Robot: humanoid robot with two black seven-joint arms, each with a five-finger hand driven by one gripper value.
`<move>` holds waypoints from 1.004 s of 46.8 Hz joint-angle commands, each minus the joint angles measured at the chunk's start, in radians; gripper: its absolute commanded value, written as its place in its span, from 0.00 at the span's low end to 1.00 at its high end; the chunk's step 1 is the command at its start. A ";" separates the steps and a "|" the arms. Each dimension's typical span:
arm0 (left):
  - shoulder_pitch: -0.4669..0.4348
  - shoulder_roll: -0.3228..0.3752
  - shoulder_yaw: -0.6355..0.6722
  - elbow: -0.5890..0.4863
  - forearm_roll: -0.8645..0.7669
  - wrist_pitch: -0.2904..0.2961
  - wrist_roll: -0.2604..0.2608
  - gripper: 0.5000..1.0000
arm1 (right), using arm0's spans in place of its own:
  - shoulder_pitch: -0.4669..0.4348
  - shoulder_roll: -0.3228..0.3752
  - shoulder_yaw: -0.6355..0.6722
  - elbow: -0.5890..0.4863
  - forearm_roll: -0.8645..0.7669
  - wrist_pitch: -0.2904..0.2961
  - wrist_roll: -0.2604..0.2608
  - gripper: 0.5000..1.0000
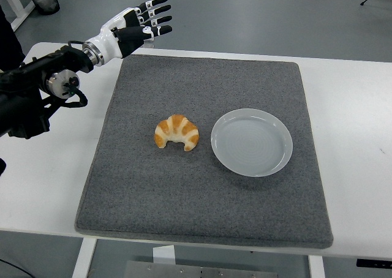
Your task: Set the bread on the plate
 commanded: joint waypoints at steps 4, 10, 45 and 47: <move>-0.077 0.111 0.107 -0.156 0.000 0.001 0.020 0.97 | 0.001 0.000 0.000 0.000 0.000 0.001 0.002 0.90; -0.161 0.191 0.213 -0.274 0.000 0.011 0.023 0.97 | 0.001 0.000 0.000 0.000 0.000 0.001 0.002 0.90; -0.114 0.425 0.335 -0.799 0.817 0.473 0.019 0.97 | 0.003 0.000 0.000 0.000 0.000 0.001 0.000 0.90; -0.096 0.422 0.334 -0.799 0.859 0.504 0.013 0.97 | 0.001 0.000 0.000 0.000 0.000 0.001 0.002 0.90</move>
